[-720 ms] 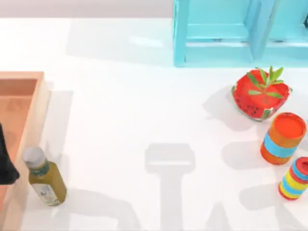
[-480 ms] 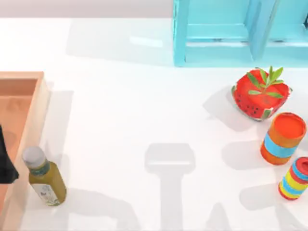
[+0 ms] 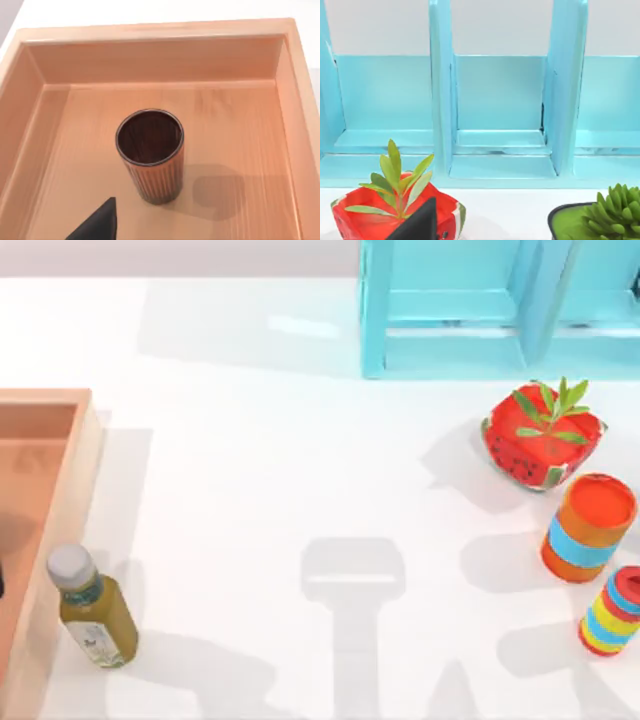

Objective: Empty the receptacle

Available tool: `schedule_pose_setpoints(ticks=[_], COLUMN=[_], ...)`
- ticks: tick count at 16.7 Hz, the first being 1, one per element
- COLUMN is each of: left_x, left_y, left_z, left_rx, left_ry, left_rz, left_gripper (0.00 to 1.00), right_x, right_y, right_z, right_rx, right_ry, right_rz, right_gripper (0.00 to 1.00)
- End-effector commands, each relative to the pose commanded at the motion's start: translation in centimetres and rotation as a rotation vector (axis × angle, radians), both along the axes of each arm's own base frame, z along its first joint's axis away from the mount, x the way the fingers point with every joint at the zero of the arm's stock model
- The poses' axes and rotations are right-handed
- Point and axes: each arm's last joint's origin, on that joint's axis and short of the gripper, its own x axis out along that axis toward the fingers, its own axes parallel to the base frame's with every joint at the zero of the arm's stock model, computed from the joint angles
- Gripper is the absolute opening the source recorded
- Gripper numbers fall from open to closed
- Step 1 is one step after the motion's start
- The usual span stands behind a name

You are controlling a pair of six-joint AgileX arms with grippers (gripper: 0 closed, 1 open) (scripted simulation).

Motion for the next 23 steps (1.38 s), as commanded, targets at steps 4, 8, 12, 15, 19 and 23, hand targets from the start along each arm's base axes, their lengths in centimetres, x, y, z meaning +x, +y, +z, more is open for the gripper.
schedule_pose_setpoints(ticks=[4,8,12,15,19,23], left_x=[3.3,7.2,10.7,12.3,12.9,12.9], left_y=[1.7,3.9,6.3,7.6,8.1,8.0], left_z=[2.3,3.2,2.8,2.2,2.0,1.9], left_rx=[0.011,-0.014,-0.063,-0.095,-0.11,-0.107], left_ry=[0.327,0.636,0.884,1.001,1.048,1.046], left_rz=[0.023,0.024,0.008,-0.006,-0.012,-0.015], left_gripper=[1.0,1.0,1.0,1.0,1.0,1.0], right_x=[0.0,0.0,0.0,0.0,0.0,0.0], right_y=[0.0,0.0,0.0,0.0,0.0,0.0], right_z=[0.0,0.0,0.0,0.0,0.0,0.0], right_rx=[0.0,0.0,0.0,0.0,0.0,0.0], right_ry=[0.0,0.0,0.0,0.0,0.0,0.0], right_rz=[0.0,0.0,0.0,0.0,0.0,0.0], right_gripper=[1.0,1.0,1.0,1.0,1.0,1.0])
